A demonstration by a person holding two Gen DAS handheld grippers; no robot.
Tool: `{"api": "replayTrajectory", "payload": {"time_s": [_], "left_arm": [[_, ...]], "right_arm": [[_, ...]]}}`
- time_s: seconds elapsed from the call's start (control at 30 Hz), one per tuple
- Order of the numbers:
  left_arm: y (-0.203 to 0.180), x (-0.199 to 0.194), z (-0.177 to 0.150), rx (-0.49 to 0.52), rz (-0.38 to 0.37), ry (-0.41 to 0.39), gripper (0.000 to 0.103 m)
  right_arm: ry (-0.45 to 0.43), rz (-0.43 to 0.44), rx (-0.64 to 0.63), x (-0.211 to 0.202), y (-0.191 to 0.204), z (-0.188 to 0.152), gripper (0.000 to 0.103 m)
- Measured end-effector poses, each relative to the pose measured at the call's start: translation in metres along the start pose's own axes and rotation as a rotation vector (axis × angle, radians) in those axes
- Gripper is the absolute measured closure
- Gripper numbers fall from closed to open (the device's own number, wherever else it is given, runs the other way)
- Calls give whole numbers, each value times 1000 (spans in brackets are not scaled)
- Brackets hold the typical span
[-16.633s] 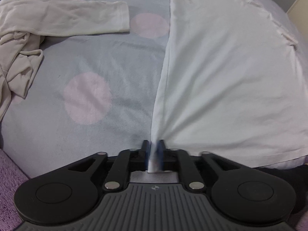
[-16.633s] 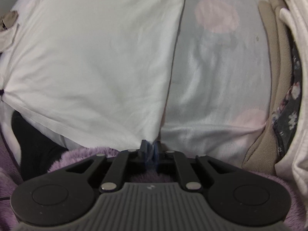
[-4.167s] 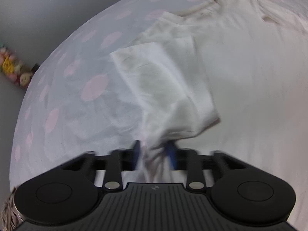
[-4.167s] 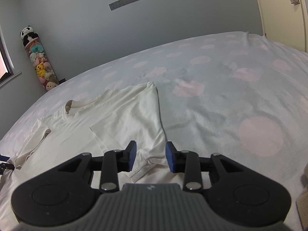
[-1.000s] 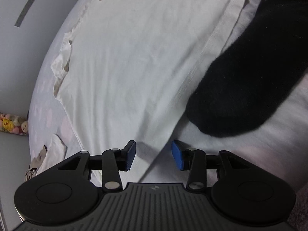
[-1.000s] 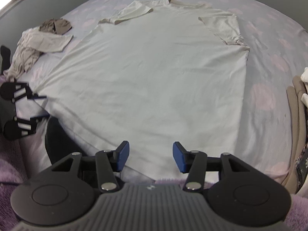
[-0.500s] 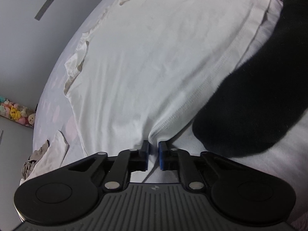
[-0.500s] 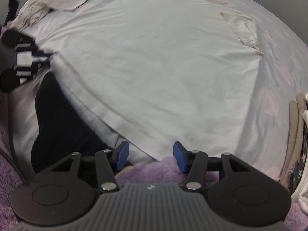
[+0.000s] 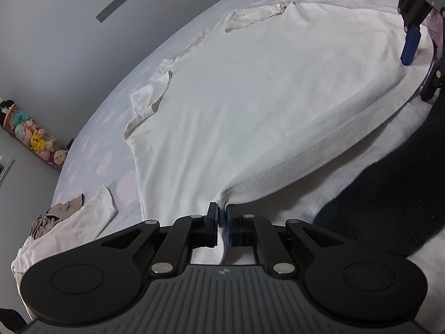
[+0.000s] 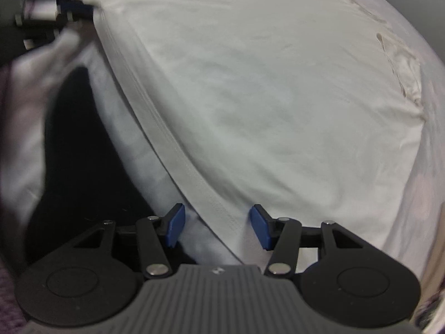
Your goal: Fold clothes
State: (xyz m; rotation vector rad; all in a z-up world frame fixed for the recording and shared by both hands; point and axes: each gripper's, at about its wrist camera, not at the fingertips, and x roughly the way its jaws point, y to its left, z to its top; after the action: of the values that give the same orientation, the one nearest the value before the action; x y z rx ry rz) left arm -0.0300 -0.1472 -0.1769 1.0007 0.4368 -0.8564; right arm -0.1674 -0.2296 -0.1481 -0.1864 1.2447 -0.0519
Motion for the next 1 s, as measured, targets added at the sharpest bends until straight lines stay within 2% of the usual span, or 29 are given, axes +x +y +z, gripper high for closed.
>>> {"api": "replayTrajectory", "payload": {"time_s": [0.13,0.2,0.3,0.33,0.43,0.53,0.6,0.67,0.9,1.0], "left_arm": [[2,0,-2,11,-6,9,99],[-1,-1,-3,31,-9,20,99],[-14,3,-9,123,27,83,90],[-18,7,-11,163,53,112,89],[-22,8,-15,197,77,128,88],[-22,10,-17,204,110,150,78],[-22,12,-18,214,140,160,64],[-23,14,-18,232,157,161,58],[-27,22,-20,286,209,163,58],[-19,25,-18,231,189,156,60]], "right_arm": [[32,-85,-45,4,3,1,47],[46,-168,-80,3,-1,-2,47],[66,-254,-106,2,-10,-8,47],[70,-268,-103,2,-13,-10,47],[76,-300,-89,1,-20,-15,48],[78,-331,-79,0,-23,-20,48],[77,-343,-68,-2,-26,-21,48],[75,-356,-67,-2,-25,-24,48],[68,-392,-111,7,-18,-25,48],[62,-419,-139,14,-16,-25,57]]}}
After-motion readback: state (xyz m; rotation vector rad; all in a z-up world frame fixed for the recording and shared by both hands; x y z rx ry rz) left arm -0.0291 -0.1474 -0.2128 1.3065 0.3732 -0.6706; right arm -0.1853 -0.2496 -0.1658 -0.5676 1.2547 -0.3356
